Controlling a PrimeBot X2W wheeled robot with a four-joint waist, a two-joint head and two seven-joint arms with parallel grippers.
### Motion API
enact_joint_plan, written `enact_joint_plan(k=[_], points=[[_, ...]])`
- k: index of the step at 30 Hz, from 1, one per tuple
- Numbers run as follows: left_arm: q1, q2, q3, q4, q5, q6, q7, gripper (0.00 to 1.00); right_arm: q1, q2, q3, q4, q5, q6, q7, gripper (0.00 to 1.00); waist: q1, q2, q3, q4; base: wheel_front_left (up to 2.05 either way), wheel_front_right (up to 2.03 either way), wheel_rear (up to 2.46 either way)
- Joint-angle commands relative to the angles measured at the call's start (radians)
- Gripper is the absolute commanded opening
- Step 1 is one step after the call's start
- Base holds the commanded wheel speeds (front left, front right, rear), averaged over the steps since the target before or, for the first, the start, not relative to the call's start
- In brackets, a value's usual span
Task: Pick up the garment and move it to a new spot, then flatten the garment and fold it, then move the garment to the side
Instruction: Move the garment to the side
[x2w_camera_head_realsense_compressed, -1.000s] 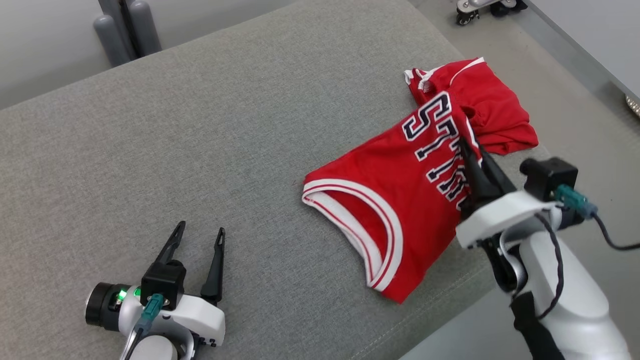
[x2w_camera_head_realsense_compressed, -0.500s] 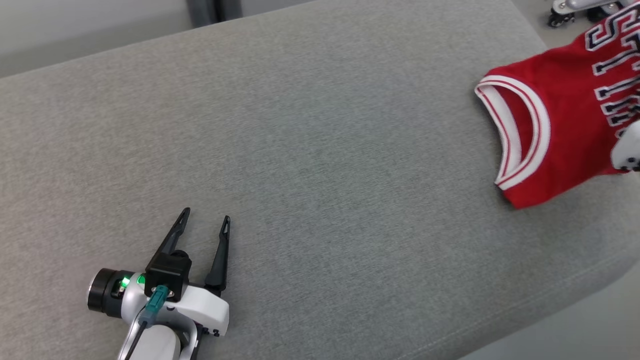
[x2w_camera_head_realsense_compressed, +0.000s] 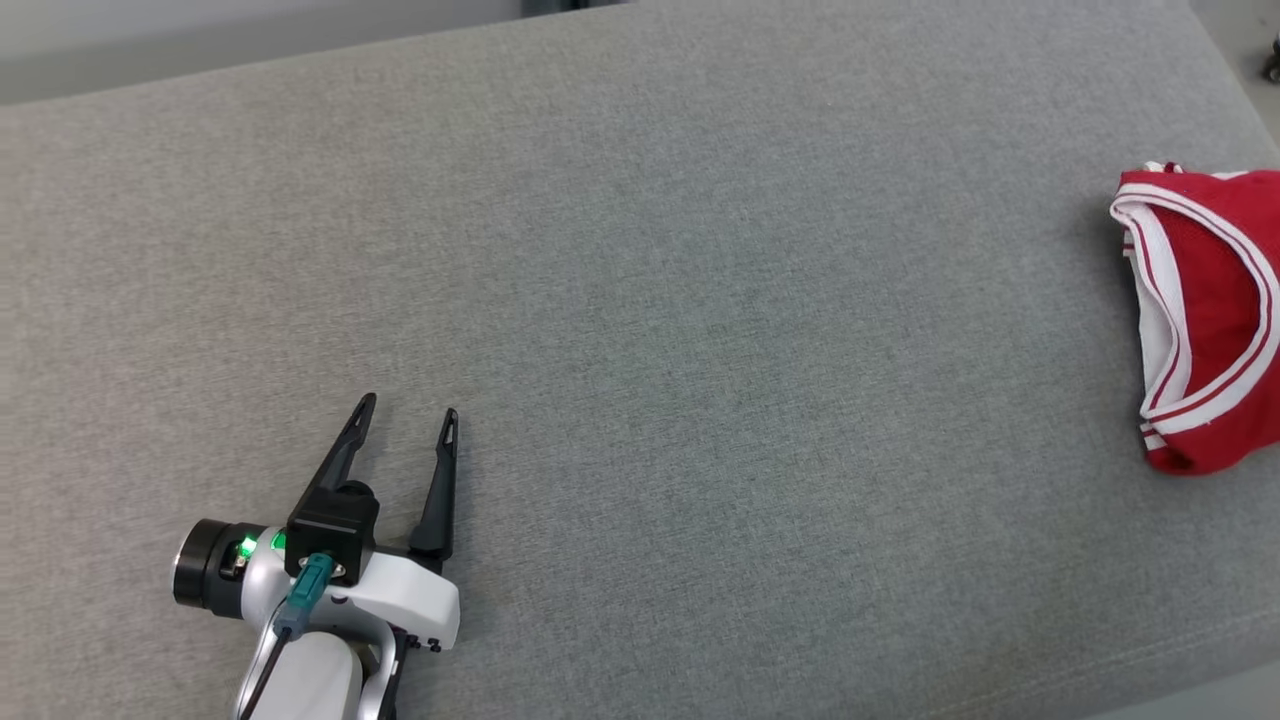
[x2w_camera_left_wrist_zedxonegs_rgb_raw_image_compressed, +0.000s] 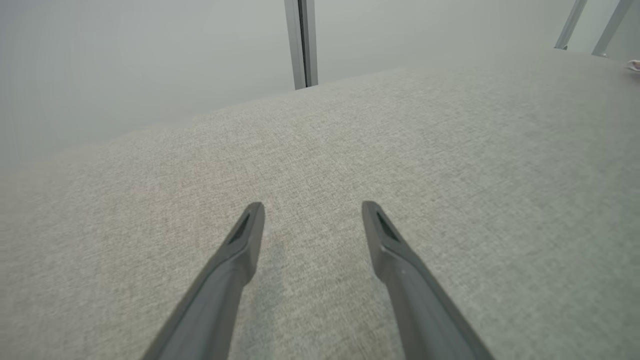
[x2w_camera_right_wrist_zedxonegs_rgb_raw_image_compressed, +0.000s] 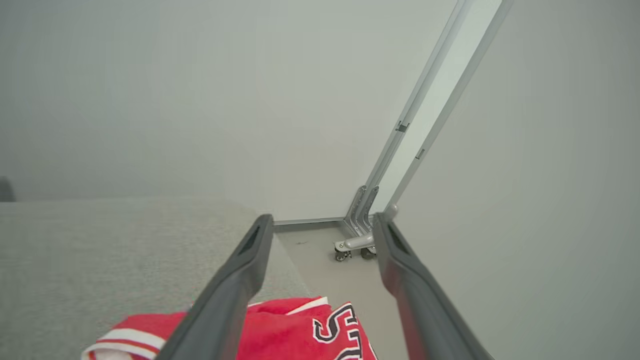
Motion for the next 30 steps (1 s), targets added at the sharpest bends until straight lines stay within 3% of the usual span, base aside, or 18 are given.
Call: enact_joint_plan(k=[1,8,14,22,30], points=[[-0.013,0.001,0.003,-0.003,-0.008,0.007,-0.004,1.0,0.011,0.027,0.024,-0.034,0.025,0.0,-0.007,1.0,0.0,0.0,-0.012,0.011,0.0,0.0,0.0],[0.021,-0.01,0.024,0.004,-0.025,0.026,-0.004,1.0,0.149,0.148,0.276,-0.237,0.221,0.0,-0.007,1.0,0.0,0.0,-0.064,0.062,0.0,0.0,0.0],[0.049,-0.018,0.048,0.001,-0.042,0.038,-0.004,1.0,0.337,0.183,0.49,-0.402,0.377,0.0,-0.006,1.0,0.0,0.0,-0.112,0.128,0.0,0.0,0.0],[0.103,-0.026,0.071,0.004,-0.05,0.043,-0.004,1.0,0.53,0.195,0.57,-0.417,0.45,0.0,-0.007,1.0,0.0,0.0,-0.188,0.207,0.0,0.0,0.0],[0.164,-0.029,0.097,0.01,-0.054,0.045,-0.004,1.0,0.67,0.197,0.624,-0.412,0.517,0.0,-0.007,1.0,0.0,0.0,-0.256,0.243,0.0,0.0,0.0]])
